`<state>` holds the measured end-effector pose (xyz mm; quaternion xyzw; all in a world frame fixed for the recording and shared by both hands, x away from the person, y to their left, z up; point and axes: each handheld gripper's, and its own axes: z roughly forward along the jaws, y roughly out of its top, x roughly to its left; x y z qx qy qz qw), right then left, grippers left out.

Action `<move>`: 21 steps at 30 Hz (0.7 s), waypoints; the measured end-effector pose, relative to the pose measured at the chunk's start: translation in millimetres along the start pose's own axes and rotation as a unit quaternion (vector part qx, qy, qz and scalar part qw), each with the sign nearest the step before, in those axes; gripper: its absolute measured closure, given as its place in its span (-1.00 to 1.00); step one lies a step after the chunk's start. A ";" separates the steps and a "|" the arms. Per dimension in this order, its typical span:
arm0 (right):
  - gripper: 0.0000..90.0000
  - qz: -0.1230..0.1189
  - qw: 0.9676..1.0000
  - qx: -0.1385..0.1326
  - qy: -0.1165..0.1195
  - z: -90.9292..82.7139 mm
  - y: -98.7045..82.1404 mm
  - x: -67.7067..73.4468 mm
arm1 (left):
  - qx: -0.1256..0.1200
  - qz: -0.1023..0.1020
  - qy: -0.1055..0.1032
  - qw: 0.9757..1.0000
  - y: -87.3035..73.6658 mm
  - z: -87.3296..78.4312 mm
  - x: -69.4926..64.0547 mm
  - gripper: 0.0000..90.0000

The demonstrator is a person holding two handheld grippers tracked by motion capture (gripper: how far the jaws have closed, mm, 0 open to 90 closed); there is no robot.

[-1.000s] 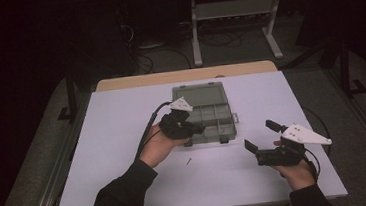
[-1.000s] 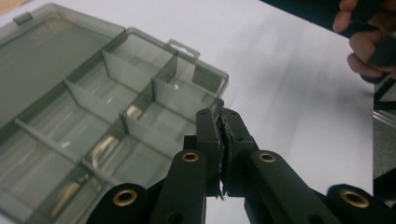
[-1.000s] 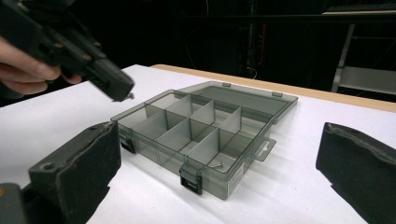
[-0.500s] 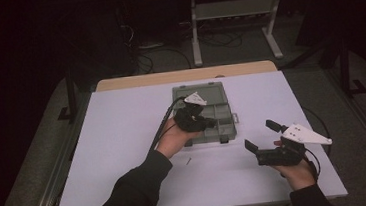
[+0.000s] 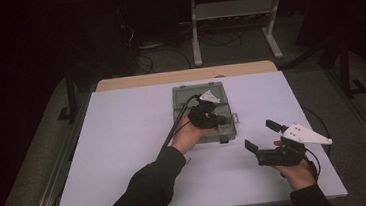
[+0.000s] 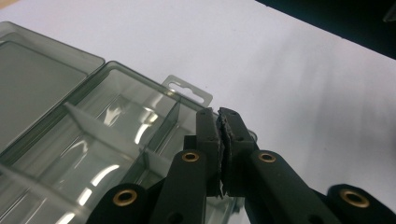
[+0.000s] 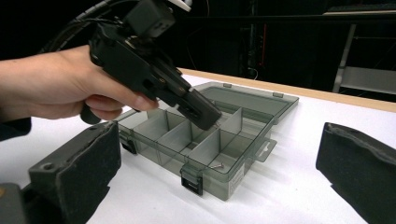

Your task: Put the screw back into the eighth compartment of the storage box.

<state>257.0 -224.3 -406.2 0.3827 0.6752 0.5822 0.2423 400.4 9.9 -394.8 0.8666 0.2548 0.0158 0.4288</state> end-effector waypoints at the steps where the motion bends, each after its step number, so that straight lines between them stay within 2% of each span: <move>1: -1.00 0.000 1.000 0.000 0.000 -0.1 0.0 0.0 | 0.002 0.000 0.002 1.000 0.5 2.5 -0.7 0.95; 2: -1.00 0.000 1.000 0.000 0.001 -0.3 0.0 0.0 | 0.008 0.008 0.003 1.000 0.9 4.8 0.0 0.95; 4: -1.00 0.000 1.000 -0.001 0.002 -0.8 0.1 0.2 | 0.009 0.004 0.005 1.000 0.9 10.0 -1.0 0.95; 10: -1.00 0.000 1.000 -0.002 0.002 -0.8 -0.1 -0.3 | 0.024 0.010 0.014 1.000 -2.1 18.2 1.7 0.95; 12: -1.00 0.001 1.000 -0.003 0.003 -0.9 0.0 -0.1 | 0.031 0.021 0.016 0.999 -2.8 19.6 4.0 0.95; 16: -1.00 0.000 1.000 -0.003 0.003 -1.1 0.1 0.2 | 0.036 0.025 0.017 0.999 -2.9 19.8 4.4 0.95; 19: -1.00 0.001 1.000 -0.002 0.003 -1.0 0.0 0.2 | 0.033 0.021 0.016 0.999 -3.1 19.6 4.8 0.94; 21: -1.00 0.001 1.000 -0.003 0.003 -1.1 0.1 0.2 | 0.031 0.020 0.014 0.999 -3.0 18.6 5.1 0.83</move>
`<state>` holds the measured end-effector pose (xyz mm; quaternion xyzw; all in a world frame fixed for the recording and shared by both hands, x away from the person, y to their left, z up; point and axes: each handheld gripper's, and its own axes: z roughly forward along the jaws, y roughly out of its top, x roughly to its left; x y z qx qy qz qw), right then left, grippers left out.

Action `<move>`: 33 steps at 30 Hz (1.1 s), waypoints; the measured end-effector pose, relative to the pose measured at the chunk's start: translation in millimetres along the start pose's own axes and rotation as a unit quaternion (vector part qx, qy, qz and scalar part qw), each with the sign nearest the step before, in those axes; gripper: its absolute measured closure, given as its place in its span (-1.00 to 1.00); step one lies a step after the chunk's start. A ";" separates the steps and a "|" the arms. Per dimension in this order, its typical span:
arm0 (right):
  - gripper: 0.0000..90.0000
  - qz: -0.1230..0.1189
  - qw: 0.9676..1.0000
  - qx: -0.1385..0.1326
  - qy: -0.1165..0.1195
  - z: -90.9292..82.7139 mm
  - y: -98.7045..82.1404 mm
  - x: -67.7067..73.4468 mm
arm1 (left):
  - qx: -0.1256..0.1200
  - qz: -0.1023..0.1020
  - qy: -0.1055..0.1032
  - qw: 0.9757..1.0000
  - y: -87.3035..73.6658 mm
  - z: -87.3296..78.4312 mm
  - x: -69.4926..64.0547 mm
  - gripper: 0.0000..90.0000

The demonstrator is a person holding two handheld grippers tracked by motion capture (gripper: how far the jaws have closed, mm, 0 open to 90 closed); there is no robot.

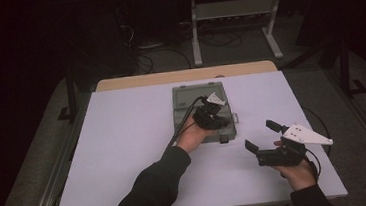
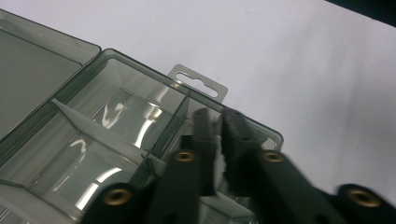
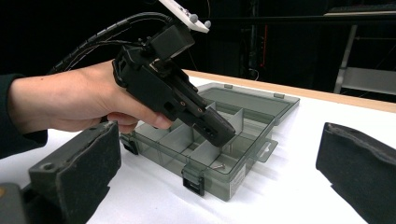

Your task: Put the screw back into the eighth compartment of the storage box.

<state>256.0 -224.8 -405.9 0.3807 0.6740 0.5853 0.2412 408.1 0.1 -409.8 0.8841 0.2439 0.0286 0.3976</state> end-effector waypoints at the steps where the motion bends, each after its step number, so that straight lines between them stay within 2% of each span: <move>1: -1.00 0.000 1.000 0.000 0.000 -0.1 0.0 0.0 | -0.004 0.000 0.001 1.000 0.3 -0.7 -0.3 0.72; 7: -1.00 0.000 1.000 0.000 0.000 -0.1 0.0 0.0 | -0.023 0.003 0.010 1.000 3.0 -15.4 -0.8 0.12; 9: -1.00 0.000 1.000 0.000 0.000 -0.2 -0.1 0.0 | -0.032 0.000 0.012 0.999 2.9 -21.5 -0.8 -0.17; 12: -1.00 -0.001 1.000 0.000 0.000 -0.3 0.0 0.1 | -0.041 0.006 0.013 0.999 1.7 -34.0 -1.0 -0.47; 15: -1.00 0.000 1.000 0.002 0.000 -0.1 -0.1 0.3 | -0.053 0.008 0.017 0.998 -3.4 -47.3 -0.7 -0.68; 18: -1.00 -0.001 1.000 0.003 0.000 0.2 -0.2 0.8 | -0.052 0.012 0.024 0.998 -8.9 -60.3 -0.6 -0.85; 23: -1.00 -0.001 1.000 0.003 -0.001 0.4 -0.1 1.4 | -0.058 0.010 0.025 0.998 -18.4 -81.5 -6.3 -1.00; 28: -1.00 -0.003 1.000 0.003 -0.001 1.0 -0.3 1.1 | -0.063 0.011 0.028 0.998 -29.6 -100.4 -9.2 -1.00; 30: -1.00 -0.004 1.000 0.004 -0.001 1.2 -0.4 1.0 | -0.066 0.003 0.027 0.997 -35.9 -106.1 -11.9 -1.00; 33: -1.00 -0.003 1.000 0.003 -0.002 1.2 -0.3 1.3 | -0.065 0.009 0.029 0.997 -44.3 -112.4 -14.5 -1.00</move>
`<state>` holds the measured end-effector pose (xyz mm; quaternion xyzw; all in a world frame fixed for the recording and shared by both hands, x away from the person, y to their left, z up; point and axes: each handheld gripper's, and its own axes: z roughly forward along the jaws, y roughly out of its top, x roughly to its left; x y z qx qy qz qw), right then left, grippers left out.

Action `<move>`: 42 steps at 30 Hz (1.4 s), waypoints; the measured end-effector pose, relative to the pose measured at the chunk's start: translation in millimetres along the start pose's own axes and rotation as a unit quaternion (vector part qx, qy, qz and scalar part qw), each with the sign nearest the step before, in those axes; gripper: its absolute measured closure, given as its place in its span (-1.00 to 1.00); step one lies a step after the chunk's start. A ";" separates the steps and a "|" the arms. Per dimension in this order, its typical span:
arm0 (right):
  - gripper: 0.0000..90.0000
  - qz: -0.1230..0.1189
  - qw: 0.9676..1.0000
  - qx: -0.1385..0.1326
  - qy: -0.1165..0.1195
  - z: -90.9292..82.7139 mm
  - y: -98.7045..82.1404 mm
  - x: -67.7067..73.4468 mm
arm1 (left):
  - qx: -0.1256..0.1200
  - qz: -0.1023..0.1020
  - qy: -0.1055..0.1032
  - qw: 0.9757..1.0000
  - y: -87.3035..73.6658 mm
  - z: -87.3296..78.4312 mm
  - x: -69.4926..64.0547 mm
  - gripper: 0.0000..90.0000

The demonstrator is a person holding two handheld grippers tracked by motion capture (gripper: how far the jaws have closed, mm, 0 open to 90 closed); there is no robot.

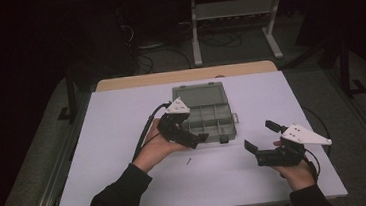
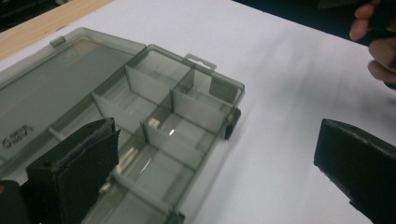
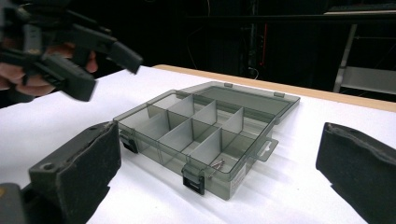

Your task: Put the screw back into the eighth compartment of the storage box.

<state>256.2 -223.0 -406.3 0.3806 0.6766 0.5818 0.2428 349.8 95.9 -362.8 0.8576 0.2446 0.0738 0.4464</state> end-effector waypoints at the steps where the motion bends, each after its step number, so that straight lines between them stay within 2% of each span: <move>1: -1.00 0.000 1.000 0.000 0.000 0.0 0.0 0.1 | 0.000 -0.006 -0.001 1.000 -3.4 -1.9 -1.5 -1.00; 4: -1.00 -0.001 1.000 0.000 0.000 0.0 -0.2 -0.1 | 0.010 -0.006 -0.005 1.000 -15.0 -7.5 -2.0 -1.00; 8: -1.00 -0.001 1.000 0.000 -0.001 -0.2 -0.1 -0.2 | 0.011 -0.017 -0.006 1.000 -28.1 -11.3 -2.1 -1.00; 12: -1.00 -0.001 1.000 0.001 -0.001 -0.2 -0.2 0.0 | 0.018 -0.018 -0.004 1.000 -39.6 -12.0 -3.0 -1.00; 15: -1.00 -0.001 1.000 0.001 -0.002 -0.5 -0.2 -0.3 | 0.019 -0.028 -0.006 0.999 -48.5 -10.9 -3.6 -1.00; 17: -1.00 0.000 1.000 0.001 -0.002 -0.3 -0.3 -0.4 | 0.030 -0.030 -0.006 0.999 -54.2 -9.0 -3.1 -0.98; 19: -1.00 -0.001 1.000 0.001 -0.001 -0.1 -0.3 -0.2 | 0.033 -0.040 -0.008 0.999 -59.3 -7.5 -3.5 -0.85; 23: -1.00 -0.003 1.000 0.001 -0.001 -0.2 -0.2 0.3 | 0.052 -0.038 -0.006 0.998 -64.7 -4.4 -3.7 -0.65; 26: -1.00 -0.004 1.000 0.001 -0.001 0.0 -0.3 0.2 | 0.059 -0.040 -0.008 0.997 -68.2 -1.6 -4.7 -0.42; 27: -1.00 -0.004 1.000 0.001 -0.001 0.0 -0.2 0.2 | 0.066 -0.034 -0.007 0.997 -69.0 -0.9 -4.6 -0.33; 31: -1.00 -0.005 1.000 0.001 -0.001 0.1 -0.3 0.1 | 0.081 -0.040 -0.005 0.996 -72.1 3.7 -7.3 0.01; 33: -1.00 -0.005 1.000 0.001 -0.001 0.0 -0.3 0.3 | 0.088 -0.045 -0.009 0.995 -74.2 5.7 -6.3 0.11; 34: -1.00 -0.005 1.000 0.001 -0.001 0.0 -0.3 0.3 | 0.089 -0.054 -0.009 0.994 -75.3 7.0 -6.8 0.18; 35: -1.00 -0.004 1.000 0.001 -0.001 -0.1 -0.2 0.3 | 0.096 -0.048 -0.010 0.994 -76.4 7.6 -5.5 0.22; 37: -1.00 -0.005 1.000 0.002 -0.001 0.1 -0.2 0.2 | 0.096 -0.059 -0.010 0.994 -78.2 9.6 -6.5 0.34; 40: -1.00 -0.005 1.000 0.002 -0.001 0.2 -0.3 0.2 | 0.108 -0.052 -0.010 0.993 -79.2 10.5 -5.5 0.42; 41: -1.00 -0.005 1.000 0.002 -0.001 0.2 -0.3 0.2 | 0.117 -0.042 -0.011 0.992 -79.2 10.0 -4.1 0.43; 42: -1.00 -0.005 1.000 0.002 -0.001 0.2 -0.2 0.2 | 0.117 -0.045 -0.012 0.992 -79.5 10.4 -4.5 0.47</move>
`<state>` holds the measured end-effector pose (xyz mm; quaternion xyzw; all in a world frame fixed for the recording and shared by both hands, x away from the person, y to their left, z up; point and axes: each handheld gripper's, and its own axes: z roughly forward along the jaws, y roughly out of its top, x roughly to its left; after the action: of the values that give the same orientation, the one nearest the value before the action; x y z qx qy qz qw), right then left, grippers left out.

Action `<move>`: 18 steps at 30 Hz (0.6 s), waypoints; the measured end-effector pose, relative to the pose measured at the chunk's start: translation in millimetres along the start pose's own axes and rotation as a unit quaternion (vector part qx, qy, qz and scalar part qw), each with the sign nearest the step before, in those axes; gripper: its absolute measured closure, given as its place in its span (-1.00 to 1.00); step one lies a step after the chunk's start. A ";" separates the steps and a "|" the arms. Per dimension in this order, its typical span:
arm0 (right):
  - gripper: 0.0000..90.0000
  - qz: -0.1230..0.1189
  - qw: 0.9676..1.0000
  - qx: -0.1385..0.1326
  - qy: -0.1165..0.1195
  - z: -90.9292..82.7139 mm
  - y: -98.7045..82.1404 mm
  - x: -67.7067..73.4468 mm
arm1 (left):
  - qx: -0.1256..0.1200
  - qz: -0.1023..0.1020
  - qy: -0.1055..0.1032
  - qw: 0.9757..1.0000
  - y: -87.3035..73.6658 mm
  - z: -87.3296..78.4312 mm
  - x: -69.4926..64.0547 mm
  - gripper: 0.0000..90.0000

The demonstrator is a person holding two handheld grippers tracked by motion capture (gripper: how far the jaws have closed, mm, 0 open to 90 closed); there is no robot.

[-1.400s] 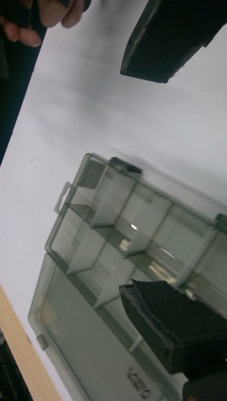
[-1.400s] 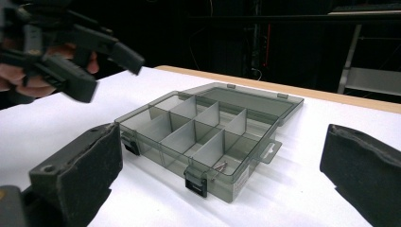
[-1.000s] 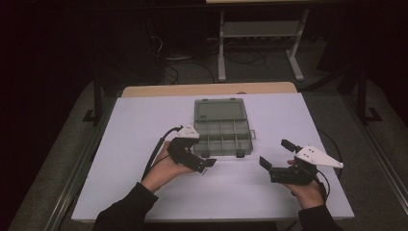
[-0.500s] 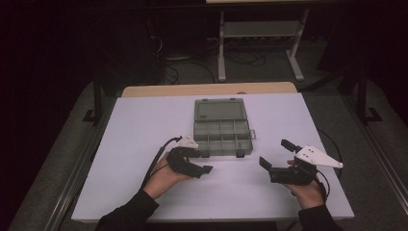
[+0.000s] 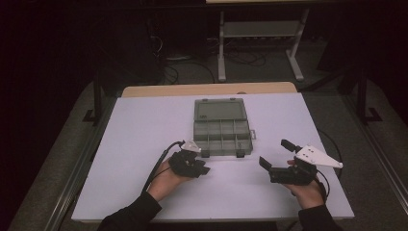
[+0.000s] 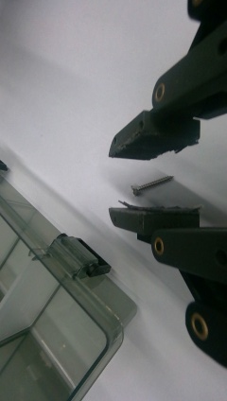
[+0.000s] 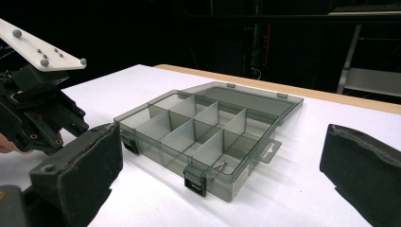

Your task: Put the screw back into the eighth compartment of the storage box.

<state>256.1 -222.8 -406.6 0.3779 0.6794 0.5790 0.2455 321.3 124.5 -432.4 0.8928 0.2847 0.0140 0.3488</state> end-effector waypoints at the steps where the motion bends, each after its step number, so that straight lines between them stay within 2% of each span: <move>1: -1.00 0.000 1.000 0.000 0.000 0.0 0.0 0.1 | 0.000 0.000 0.001 1.000 -0.1 0.5 -0.3 0.50; 4: -1.00 0.000 1.000 0.000 0.000 -0.1 0.0 0.1 | 0.004 0.000 0.003 1.000 -0.5 1.8 -1.3 0.57; 5: -1.00 0.000 1.000 0.000 0.000 -0.1 0.0 0.1 | -0.004 -0.012 0.005 1.000 -0.8 3.7 -3.2 0.59; 12: -1.00 0.002 1.000 -0.001 -0.001 -0.2 0.2 0.3 | 0.014 0.001 0.008 1.000 -2.0 4.8 -0.8 0.74; 15: -1.00 0.001 1.000 -0.001 -0.001 -0.2 0.2 0.2 | 0.008 -0.006 0.013 1.000 -2.8 6.9 -1.4 0.82; 16: -1.00 0.002 1.000 -0.001 -0.001 -0.2 0.2 0.3 | 0.016 0.003 0.012 1.000 -2.6 5.7 0.5 0.84; 18: -1.00 0.002 1.000 -0.001 -0.001 -0.2 0.2 0.3 | 0.008 -0.008 0.012 1.000 -2.9 7.0 -0.2 0.89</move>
<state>255.8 -222.6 -406.3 0.3790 0.6780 0.5800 0.2454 321.3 121.8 -439.4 0.8931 0.2958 0.0200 0.3384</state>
